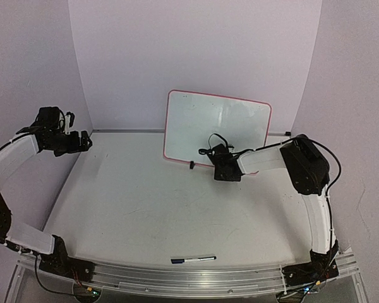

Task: Write a sentence on the whiteboard
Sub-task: Move the whiteboard stand to the center of the board, then pick up the whiteboard marker from the corner of the board.

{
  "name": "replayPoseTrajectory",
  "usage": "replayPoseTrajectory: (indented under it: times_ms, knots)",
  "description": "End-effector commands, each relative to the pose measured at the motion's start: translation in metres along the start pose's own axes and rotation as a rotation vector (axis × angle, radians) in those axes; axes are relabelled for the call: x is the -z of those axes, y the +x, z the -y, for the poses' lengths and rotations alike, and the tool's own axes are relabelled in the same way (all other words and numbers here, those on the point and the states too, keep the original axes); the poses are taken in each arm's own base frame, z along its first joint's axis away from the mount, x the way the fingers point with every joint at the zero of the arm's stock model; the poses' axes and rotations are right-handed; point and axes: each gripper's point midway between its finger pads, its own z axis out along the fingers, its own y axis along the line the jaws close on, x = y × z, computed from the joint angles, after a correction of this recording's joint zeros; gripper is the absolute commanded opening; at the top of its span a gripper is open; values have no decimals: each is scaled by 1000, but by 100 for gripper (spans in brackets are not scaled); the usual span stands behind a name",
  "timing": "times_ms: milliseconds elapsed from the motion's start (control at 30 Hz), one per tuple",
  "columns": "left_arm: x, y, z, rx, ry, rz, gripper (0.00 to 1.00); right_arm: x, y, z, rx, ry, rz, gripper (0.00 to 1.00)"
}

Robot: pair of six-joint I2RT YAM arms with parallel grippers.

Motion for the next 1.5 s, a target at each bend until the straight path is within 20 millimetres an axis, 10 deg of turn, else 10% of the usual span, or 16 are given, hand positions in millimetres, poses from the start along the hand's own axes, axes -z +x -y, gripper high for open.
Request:
replayPoseTrajectory:
  times_ms: [0, 533, 867, 1200, 1467]
  knots:
    - [-2, -5, 3, -12, 18, 20, 99, 37, 26, -22, 79, -106, -42, 0]
    - [0, -1, 20, -42, 106, 24, 98, 79, 81, -47, 226, -288, -77, 1]
    - [38, 16, 73, 26, 118, 123, 95, 136, 57, -43, 206, -454, -46, 59]
    - [50, 111, 159, 87, 563, -5, 95, 184, 48, 5, 110, -490, -9, 83]
    - [63, 240, 274, -530, 754, -271, 95, 187, 38, 5, 94, -503, -1, 84]
